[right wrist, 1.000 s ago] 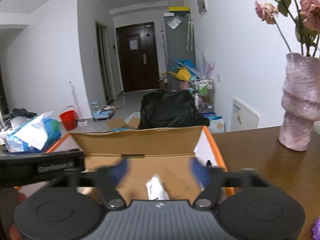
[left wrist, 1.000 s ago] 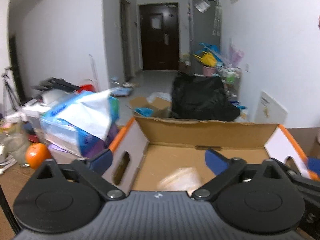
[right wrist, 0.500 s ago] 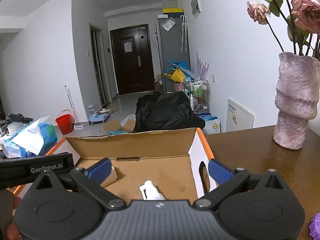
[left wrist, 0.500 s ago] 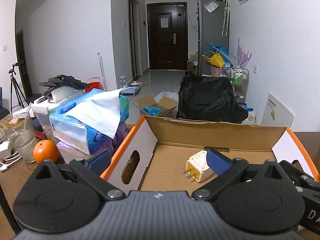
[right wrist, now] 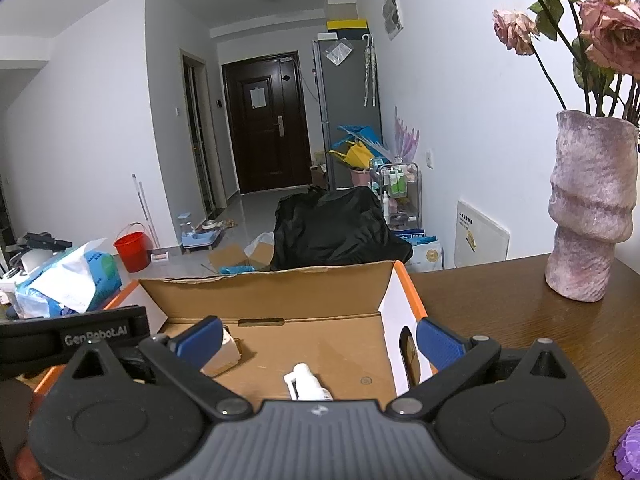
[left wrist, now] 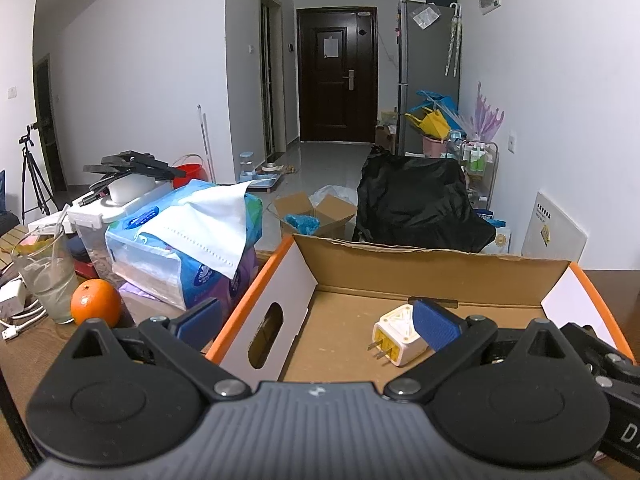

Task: Organize rigid objects
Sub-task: 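Open both tools to drop the adapter and bottle into the box, then close the right tool on the white cap while the left tool returns to the table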

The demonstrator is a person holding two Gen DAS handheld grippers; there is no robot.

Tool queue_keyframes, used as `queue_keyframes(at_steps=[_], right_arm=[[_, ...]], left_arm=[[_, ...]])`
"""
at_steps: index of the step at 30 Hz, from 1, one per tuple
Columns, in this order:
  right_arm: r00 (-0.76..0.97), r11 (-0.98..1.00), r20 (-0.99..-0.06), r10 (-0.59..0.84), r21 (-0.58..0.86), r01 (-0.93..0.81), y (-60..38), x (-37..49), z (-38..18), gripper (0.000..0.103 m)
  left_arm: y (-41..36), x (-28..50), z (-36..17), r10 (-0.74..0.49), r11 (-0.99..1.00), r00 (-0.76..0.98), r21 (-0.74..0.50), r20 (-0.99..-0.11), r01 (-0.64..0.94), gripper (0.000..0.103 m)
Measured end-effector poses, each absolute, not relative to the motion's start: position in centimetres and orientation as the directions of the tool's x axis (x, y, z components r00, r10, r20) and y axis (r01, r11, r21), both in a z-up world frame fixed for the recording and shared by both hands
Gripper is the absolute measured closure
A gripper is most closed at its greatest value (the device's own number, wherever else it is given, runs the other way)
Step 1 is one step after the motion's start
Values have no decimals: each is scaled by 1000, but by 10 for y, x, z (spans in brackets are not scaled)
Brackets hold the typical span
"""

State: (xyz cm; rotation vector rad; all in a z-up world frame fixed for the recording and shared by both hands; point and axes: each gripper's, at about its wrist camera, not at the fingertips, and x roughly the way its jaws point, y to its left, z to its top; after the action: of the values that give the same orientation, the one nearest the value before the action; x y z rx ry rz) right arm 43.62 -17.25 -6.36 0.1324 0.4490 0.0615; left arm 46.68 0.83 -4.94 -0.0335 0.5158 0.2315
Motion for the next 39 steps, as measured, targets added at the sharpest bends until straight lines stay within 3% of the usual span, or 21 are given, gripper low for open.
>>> queue_keyframes(at_steps=[21, 39], right_arm=[[927, 989, -357, 111, 132, -68, -181, 386, -40, 0], [940, 990, -314, 135, 79, -115, -179, 319, -28, 0]], left_arm=[[8, 415, -24, 203, 978, 880, 47, -429, -203, 0], [14, 354, -20, 189, 981, 881, 43, -434, -189, 0]])
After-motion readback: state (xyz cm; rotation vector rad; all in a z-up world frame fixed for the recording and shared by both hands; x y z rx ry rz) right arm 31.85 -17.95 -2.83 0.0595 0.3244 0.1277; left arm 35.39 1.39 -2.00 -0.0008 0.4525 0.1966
